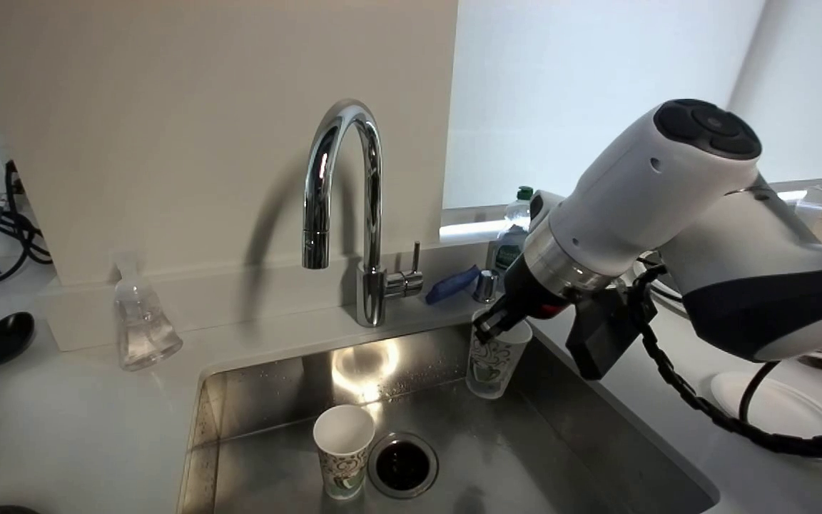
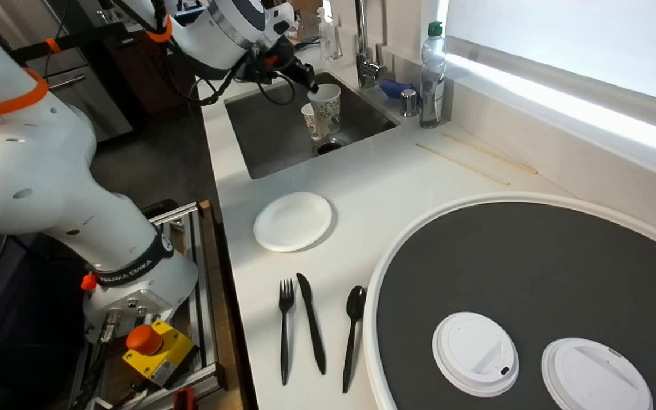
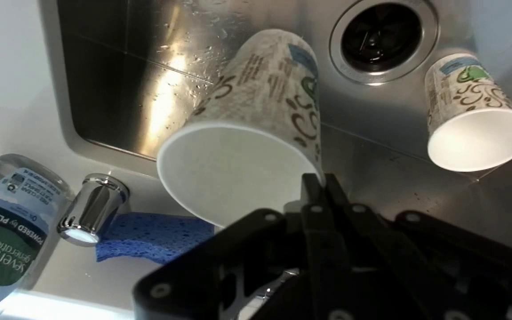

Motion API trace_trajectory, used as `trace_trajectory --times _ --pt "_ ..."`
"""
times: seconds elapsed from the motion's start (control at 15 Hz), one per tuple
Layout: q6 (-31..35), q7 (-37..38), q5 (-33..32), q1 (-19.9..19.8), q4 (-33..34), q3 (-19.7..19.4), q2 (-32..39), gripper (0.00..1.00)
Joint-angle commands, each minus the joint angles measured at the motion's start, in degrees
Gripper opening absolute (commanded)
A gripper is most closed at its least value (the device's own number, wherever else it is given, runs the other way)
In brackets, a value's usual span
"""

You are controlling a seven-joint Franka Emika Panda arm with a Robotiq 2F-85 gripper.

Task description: Place the coffee cup in the sink then put the liquid from the cup on the left into the cup on the right.

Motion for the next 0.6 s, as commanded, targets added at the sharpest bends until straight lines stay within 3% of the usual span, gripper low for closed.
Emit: trace_trajectory --times 0.0,0.53 --pt "-3.6 9.1 -9.2 1.0 4.6 1.4 6.2 0.01" --pt "-7.7 21.6 -23.9 4.6 13.7 -1.1 20.8 0.01"
